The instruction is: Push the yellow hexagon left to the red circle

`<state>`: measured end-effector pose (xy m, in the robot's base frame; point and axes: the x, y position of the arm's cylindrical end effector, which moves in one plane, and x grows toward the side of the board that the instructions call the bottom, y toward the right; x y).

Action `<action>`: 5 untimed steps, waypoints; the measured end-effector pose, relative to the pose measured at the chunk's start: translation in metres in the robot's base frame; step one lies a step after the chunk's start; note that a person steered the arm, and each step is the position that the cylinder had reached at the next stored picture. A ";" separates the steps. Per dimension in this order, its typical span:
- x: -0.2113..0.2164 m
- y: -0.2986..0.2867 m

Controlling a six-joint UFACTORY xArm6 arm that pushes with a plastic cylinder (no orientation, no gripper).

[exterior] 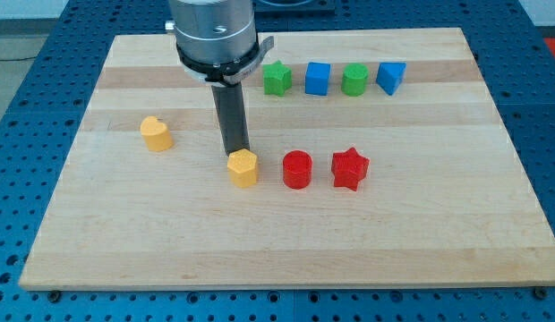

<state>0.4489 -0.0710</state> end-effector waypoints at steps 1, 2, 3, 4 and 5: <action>0.000 0.000; 0.000 0.000; 0.000 0.002; 0.001 0.002; 0.001 0.002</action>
